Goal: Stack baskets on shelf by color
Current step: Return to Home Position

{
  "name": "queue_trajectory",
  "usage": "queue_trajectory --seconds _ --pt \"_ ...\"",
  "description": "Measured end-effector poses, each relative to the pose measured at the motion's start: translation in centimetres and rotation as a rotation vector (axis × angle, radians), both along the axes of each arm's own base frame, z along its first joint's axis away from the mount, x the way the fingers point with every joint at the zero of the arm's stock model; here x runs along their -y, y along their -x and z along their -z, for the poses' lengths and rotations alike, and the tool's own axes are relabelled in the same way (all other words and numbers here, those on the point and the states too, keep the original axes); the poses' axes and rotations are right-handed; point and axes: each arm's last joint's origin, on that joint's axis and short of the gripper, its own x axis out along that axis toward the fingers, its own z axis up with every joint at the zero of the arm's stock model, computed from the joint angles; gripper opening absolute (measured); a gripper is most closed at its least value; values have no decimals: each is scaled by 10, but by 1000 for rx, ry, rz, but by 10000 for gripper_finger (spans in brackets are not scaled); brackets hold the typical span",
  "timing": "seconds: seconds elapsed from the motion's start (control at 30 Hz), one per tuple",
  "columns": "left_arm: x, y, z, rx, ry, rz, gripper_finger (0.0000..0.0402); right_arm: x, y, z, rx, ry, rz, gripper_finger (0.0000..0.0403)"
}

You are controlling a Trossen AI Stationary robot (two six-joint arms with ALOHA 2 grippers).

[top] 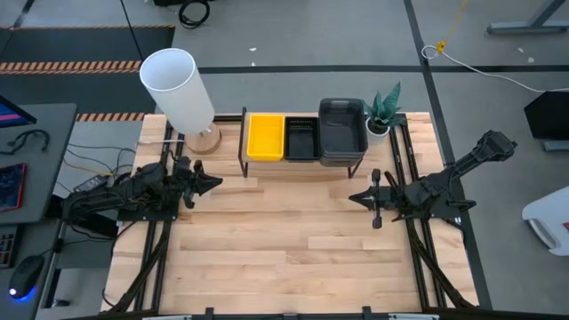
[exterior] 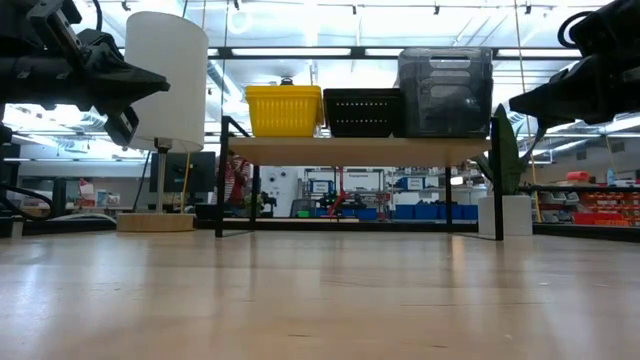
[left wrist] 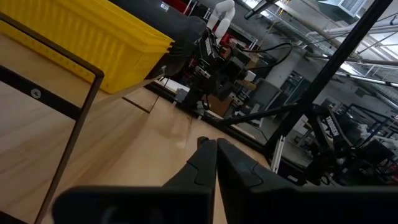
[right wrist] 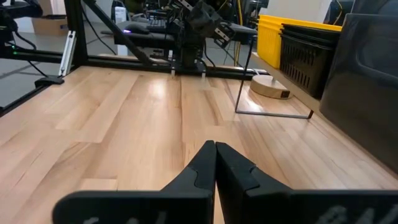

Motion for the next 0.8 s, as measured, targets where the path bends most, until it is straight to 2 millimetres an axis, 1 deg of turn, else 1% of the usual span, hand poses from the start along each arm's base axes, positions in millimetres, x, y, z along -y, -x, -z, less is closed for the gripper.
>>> queue_trajectory --seconds 0.13,0.43,0.8 --pt "0 0 0 0 0 0 14 0 0 0 0 0 0 14" --pt "0 0 0 -1 0 0 27 0 0 0 0 0 -1 12" --pt "0 0 0 -1 0 0 17 0 0 0 0 0 -1 14"
